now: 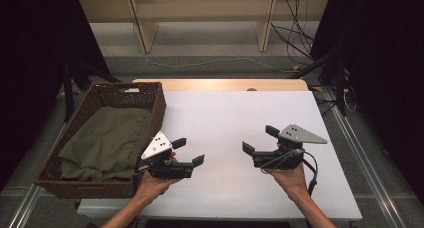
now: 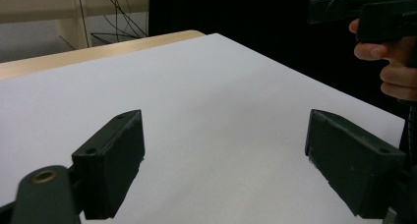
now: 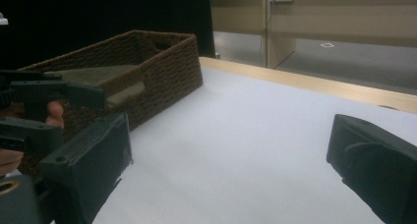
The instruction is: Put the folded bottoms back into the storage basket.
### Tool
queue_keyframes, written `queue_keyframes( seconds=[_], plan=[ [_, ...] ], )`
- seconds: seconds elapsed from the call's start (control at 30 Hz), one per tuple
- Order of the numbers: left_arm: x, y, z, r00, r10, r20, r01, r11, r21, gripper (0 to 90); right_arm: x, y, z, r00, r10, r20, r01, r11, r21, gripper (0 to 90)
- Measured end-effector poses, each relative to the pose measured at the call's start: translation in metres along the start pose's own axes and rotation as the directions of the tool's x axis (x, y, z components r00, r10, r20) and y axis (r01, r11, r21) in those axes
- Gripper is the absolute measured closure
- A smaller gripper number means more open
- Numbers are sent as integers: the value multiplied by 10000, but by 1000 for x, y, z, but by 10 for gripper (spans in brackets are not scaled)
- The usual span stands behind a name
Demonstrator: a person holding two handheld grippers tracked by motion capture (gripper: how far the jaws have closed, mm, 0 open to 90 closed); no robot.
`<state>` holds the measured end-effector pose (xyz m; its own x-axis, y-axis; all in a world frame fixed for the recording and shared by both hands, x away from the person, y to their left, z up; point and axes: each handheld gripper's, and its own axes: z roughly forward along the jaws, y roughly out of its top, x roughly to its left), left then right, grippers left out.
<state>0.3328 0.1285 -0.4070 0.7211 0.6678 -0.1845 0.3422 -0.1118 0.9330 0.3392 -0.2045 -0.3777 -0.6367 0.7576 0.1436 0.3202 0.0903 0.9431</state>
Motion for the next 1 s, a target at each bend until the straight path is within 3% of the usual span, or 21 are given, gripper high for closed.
queue_keyframes(
  seconds=[0.23, 0.4, 0.53, 0.7, 1.0],
  plan=[
    [2, -1, -2, 10000, 19, -84, -19, 10000, 8, 151, 1, -11, -7, 10000, 2, 45, -2, 10000, 53, 43],
    [4, -2, -3, 9997, 236, -94, -233, 9993, 277, 151, 1, -16, -10, 10000, -21, 38, 20, 9999, 125, 43],
    [8, -4, -5, 9998, 119, -173, -114, 9994, 317, 150, 1, -20, -12, 10000, 11, 8, -11, 9999, 167, 44],
    [5, -6, -6, 9994, 321, -98, -318, 9991, 295, 150, 5, -25, -12, 9999, -80, -107, 84, 9995, 316, 44],
    [1, -8, -10, 9997, 260, -3, -260, 9993, 253, 150, 10, -31, -17, 9998, -222, -7, 222, 9990, 395, 42]
  ],
)
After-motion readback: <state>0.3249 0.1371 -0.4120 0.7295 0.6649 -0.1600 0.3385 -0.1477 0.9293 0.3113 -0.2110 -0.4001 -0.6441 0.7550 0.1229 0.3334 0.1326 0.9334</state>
